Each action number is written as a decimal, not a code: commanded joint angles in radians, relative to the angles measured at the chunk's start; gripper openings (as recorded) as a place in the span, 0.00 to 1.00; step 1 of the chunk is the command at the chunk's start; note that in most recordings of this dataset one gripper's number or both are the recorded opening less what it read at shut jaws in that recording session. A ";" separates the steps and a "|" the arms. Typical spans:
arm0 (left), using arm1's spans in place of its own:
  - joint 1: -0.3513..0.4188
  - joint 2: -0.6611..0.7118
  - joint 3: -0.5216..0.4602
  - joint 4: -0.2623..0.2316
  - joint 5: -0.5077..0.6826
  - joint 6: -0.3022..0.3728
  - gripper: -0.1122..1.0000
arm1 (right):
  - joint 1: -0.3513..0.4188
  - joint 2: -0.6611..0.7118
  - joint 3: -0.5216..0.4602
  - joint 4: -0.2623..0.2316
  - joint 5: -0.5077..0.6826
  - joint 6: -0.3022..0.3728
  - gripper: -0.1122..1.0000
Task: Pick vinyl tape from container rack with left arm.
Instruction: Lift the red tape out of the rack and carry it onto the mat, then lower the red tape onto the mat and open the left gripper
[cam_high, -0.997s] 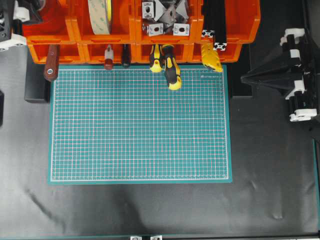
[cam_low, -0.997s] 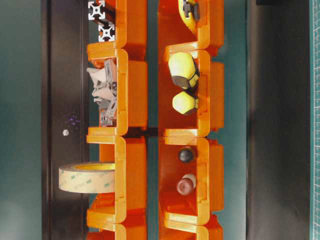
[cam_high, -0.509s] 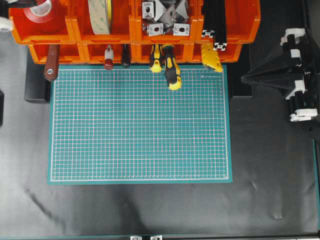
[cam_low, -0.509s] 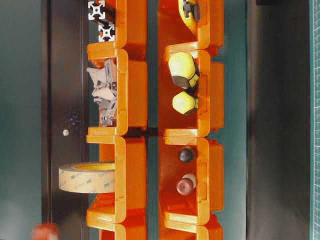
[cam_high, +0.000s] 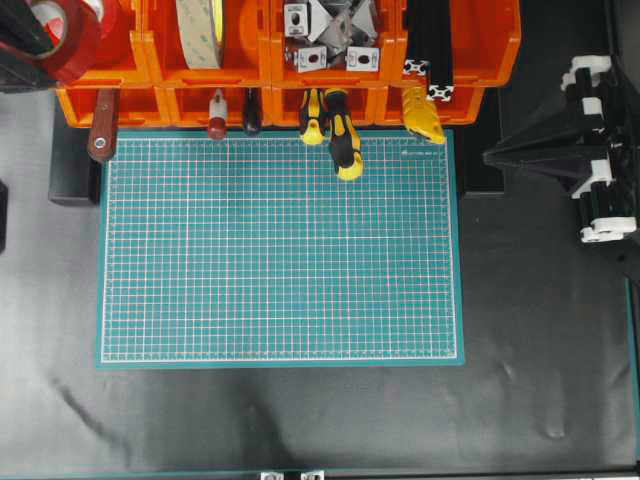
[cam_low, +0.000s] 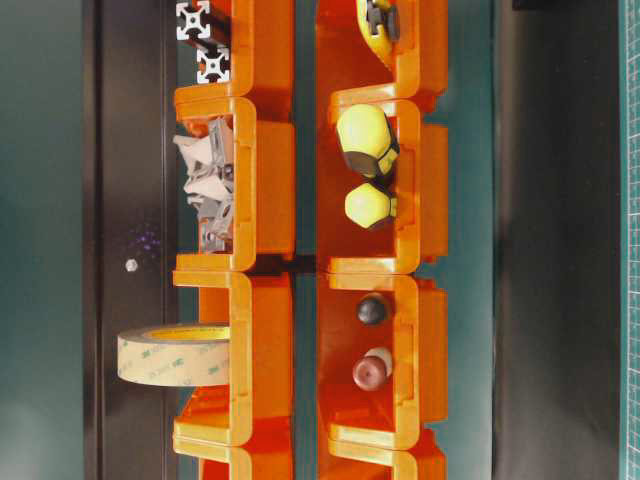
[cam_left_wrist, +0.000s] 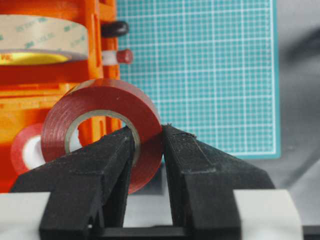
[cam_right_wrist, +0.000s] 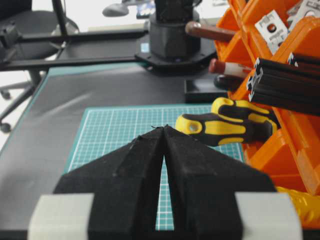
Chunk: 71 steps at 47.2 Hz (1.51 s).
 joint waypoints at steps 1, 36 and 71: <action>-0.015 -0.006 -0.012 -0.002 -0.009 -0.002 0.26 | 0.003 0.003 -0.014 0.002 -0.017 0.000 0.11; -0.331 0.147 0.403 -0.002 -0.689 -0.106 0.26 | 0.020 0.003 -0.014 0.003 -0.020 0.002 0.11; -0.290 0.341 0.594 -0.002 -0.833 -0.098 0.26 | 0.041 0.003 -0.018 0.008 -0.026 0.037 0.11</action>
